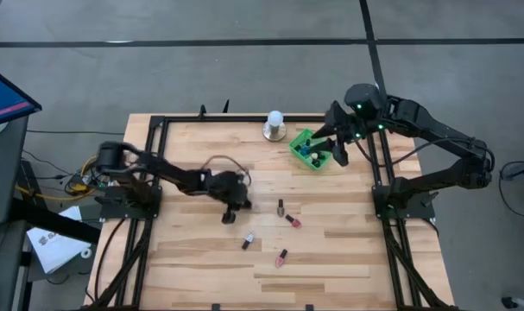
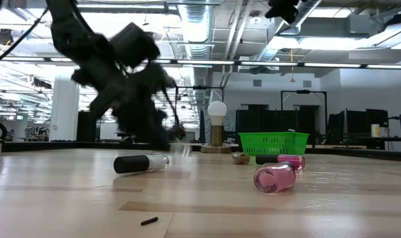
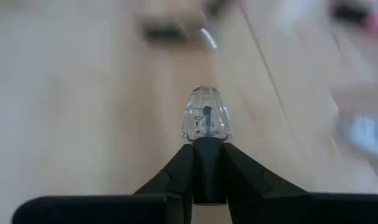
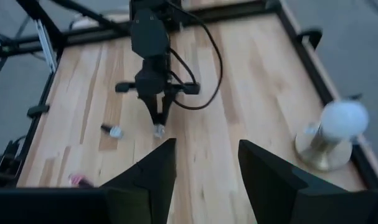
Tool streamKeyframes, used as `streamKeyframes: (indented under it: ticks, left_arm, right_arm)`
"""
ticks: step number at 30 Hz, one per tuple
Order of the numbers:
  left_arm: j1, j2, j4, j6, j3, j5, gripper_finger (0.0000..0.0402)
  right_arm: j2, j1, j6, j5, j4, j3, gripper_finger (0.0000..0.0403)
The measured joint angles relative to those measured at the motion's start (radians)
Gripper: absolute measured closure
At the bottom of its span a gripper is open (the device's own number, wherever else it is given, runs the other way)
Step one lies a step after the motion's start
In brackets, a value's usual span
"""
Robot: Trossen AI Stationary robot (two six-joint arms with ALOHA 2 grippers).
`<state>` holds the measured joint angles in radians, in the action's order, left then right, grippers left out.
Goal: Pick & Place Nail Polish
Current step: Put the transparent nail polish bottle into the green bin
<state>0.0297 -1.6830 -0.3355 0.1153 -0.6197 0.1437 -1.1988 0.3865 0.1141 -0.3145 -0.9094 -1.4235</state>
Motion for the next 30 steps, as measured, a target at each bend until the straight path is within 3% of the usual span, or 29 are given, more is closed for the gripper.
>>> streamKeyframes:
  ticks: [8,13,16,23,30]
  left_arm:
    - [0.052,0.337,-0.013,-0.101,-0.003,-0.167,0.0349]
    - [0.114,0.536,-0.024,-0.235,-0.005,-0.168,0.0349]
    - [0.142,0.623,-0.054,-0.316,-0.005,-0.119,0.0349]
    - [0.147,0.680,-0.308,-0.488,-0.009,0.029,0.0349]
    - [0.146,0.610,-0.334,-0.598,-0.103,0.140,0.0349]
  right_arm:
    - [0.000,0.000,0.050,0.000,0.180,0.000,0.0240]
    - [0.000,-0.005,0.054,-0.002,0.291,0.000,0.0239]
    - [0.000,-0.023,0.066,-0.002,0.359,0.000,0.0232]
    - [-0.078,-0.092,0.077,-0.003,0.524,-0.001,0.0185]
    - [-0.208,-0.163,0.079,-0.072,0.698,0.001,0.0163]
